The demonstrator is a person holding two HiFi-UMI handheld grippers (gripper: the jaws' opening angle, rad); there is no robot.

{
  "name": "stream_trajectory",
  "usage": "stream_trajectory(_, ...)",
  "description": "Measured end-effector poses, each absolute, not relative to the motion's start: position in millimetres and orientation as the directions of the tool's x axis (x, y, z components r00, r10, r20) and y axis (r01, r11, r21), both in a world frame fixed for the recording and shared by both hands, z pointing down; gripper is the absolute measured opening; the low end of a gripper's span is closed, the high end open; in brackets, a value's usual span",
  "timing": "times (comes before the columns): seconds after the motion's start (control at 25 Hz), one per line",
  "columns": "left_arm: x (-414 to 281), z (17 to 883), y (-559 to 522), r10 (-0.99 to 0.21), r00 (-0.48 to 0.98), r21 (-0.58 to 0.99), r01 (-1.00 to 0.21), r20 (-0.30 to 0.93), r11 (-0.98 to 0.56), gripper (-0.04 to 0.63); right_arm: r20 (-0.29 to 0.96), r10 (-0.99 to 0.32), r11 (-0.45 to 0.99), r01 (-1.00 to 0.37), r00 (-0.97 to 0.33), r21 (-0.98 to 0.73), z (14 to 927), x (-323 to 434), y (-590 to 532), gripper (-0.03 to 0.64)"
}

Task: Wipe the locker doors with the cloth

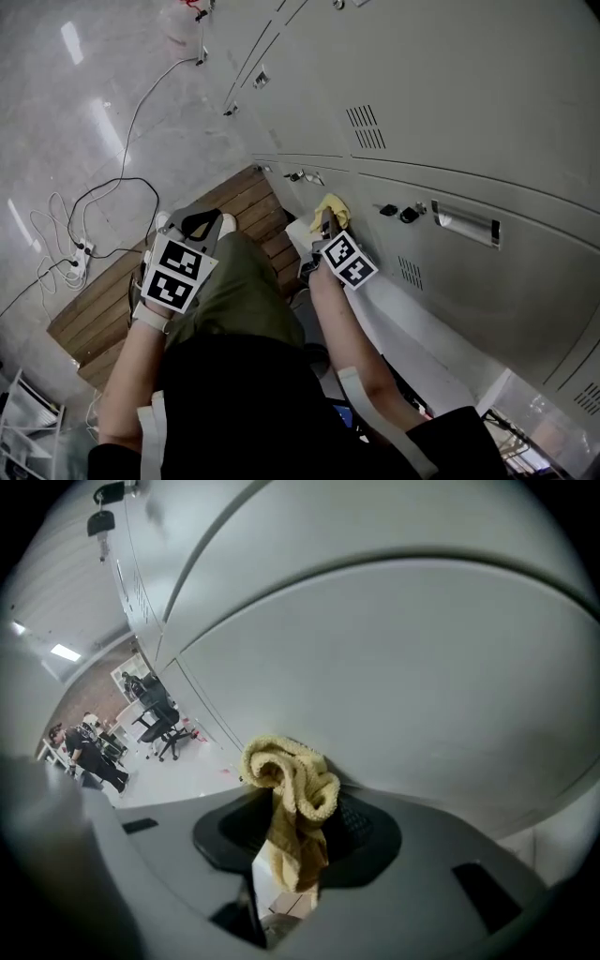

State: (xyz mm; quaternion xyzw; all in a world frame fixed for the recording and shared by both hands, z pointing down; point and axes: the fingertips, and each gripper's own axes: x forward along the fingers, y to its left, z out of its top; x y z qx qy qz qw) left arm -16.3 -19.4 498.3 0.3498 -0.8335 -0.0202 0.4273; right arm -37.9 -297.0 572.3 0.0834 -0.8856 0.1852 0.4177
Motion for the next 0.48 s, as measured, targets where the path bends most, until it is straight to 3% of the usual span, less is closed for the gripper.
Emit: stream_trajectory(0.48, -18, 521, -4, -0.561, -0.391, 0.332, -0.514, 0.73, 0.791, 0.009, 0.822, -0.019, 0.941, -0.287, -0.57, -0.177, 642, -35, -299, 0.144)
